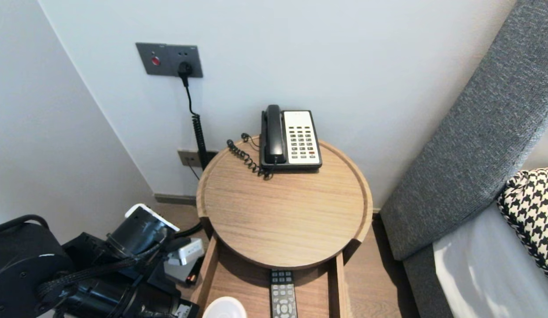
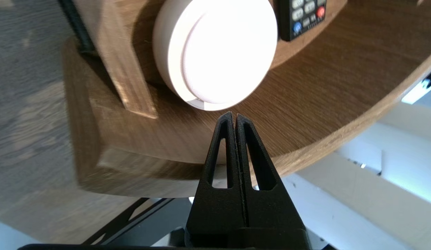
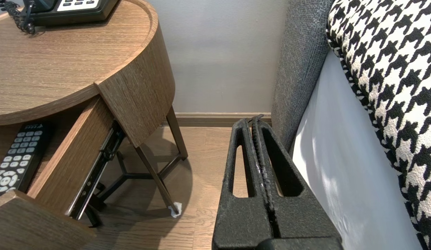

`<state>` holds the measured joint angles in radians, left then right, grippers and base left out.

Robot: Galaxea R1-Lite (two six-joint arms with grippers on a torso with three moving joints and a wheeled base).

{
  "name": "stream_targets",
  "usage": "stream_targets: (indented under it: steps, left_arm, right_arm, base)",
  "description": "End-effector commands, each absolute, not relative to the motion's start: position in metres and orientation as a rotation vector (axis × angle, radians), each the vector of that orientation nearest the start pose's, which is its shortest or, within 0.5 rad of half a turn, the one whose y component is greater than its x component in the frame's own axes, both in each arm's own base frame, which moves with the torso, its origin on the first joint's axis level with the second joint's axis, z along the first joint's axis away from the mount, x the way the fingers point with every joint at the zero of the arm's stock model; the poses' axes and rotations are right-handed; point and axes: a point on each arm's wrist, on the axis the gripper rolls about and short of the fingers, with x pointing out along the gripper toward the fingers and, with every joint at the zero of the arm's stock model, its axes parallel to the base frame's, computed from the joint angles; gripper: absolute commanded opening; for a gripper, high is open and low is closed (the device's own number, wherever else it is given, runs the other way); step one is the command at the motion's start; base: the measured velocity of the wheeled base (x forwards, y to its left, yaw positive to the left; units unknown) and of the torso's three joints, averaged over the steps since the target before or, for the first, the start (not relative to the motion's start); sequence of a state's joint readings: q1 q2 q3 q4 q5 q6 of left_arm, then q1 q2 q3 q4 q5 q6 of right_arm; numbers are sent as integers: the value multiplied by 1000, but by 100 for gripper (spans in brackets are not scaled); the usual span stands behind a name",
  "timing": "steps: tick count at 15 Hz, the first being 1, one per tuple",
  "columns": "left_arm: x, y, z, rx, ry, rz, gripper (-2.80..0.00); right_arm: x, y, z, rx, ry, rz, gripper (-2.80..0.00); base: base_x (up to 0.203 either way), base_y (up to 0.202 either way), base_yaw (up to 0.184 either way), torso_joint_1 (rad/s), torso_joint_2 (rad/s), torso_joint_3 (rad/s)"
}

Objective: Open the nightstand drawer

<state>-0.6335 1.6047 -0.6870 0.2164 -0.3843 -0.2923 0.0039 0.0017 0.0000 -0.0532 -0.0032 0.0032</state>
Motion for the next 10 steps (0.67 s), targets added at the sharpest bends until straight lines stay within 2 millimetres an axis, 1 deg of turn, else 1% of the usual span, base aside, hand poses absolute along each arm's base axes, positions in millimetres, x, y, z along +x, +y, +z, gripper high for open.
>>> stream_targets:
  steps: [1,5,10]
  left_arm:
    - [168,-137,114,-78,1302,-731,-280]
    - [163,-134,113,-34,1306,-758,-280]
    - [160,-135,113,-23,1311,-770,-280]
  right_arm:
    - [-21,0,74,3,-26,2,-280]
    - [-21,0,74,4,-26,2,-280]
    - [-21,0,74,3,-26,2,-280]
  base:
    - [0,0,0,0,0,0]
    - [0,0,0,0,0,0]
    - [0,0,0,0,0,0]
